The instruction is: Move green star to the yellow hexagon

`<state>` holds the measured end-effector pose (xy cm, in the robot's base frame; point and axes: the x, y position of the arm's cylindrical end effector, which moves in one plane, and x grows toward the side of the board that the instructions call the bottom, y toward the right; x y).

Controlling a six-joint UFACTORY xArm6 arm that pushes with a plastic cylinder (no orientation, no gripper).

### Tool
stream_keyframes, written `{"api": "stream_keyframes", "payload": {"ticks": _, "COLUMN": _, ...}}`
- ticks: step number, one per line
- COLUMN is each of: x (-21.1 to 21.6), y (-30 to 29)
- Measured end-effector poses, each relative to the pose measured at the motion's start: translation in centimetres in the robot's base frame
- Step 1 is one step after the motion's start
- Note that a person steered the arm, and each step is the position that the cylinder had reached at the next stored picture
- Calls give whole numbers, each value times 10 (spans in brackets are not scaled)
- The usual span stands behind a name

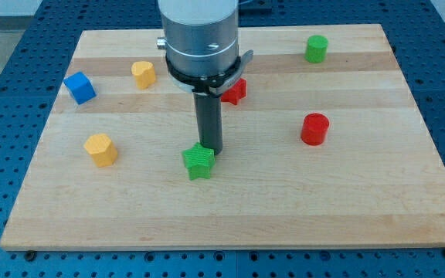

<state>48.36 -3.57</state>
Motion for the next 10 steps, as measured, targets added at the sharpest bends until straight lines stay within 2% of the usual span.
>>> {"api": "stream_keyframes", "payload": {"ticks": 1, "x": 0, "y": 47}}
{"api": "stream_keyframes", "payload": {"ticks": 2, "x": 20, "y": 71}}
{"api": "stream_keyframes", "payload": {"ticks": 4, "x": 23, "y": -45}}
{"api": "stream_keyframes", "payload": {"ticks": 5, "x": 23, "y": -80}}
{"api": "stream_keyframes", "payload": {"ticks": 7, "x": 45, "y": -33}}
{"api": "stream_keyframes", "payload": {"ticks": 10, "x": 45, "y": -113}}
